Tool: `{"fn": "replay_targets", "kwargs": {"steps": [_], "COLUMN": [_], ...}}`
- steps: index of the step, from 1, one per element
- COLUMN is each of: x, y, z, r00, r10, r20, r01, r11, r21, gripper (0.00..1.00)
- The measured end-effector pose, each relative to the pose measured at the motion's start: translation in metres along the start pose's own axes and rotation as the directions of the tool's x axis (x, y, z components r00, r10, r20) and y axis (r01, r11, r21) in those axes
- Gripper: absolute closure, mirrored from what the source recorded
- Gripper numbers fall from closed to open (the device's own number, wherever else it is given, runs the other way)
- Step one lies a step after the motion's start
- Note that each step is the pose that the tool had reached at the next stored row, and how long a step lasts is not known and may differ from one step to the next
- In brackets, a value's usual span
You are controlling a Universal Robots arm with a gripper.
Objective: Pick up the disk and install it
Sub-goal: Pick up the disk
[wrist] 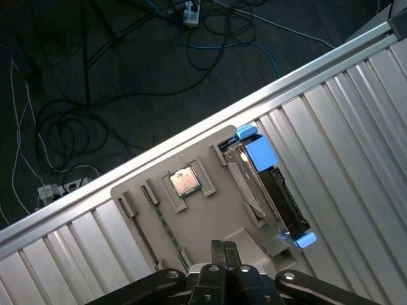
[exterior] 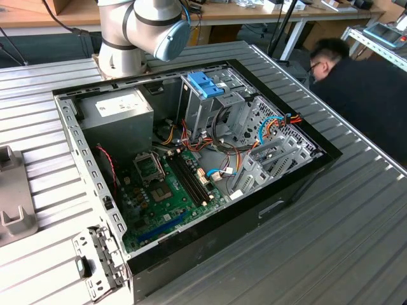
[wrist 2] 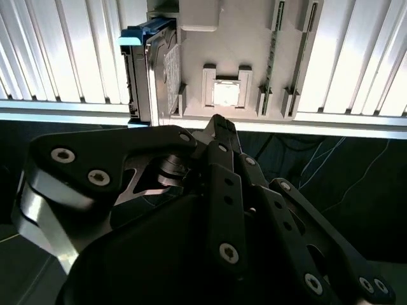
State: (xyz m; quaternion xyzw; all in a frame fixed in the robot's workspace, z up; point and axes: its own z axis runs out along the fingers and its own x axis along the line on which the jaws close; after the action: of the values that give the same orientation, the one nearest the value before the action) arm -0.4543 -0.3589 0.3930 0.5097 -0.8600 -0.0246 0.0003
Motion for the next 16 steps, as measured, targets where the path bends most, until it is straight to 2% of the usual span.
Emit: {"fn": "replay_targets", "kwargs": {"steps": [16], "x": [0.0000], "y": [0.0000], "z": [0.0000], "r00": [0.9972], "r10": [-0.075], "r20": [-0.0032], "r01": [0.075], "r11": [0.9972], "r21": [-0.0020], "gripper": [0.90]}}
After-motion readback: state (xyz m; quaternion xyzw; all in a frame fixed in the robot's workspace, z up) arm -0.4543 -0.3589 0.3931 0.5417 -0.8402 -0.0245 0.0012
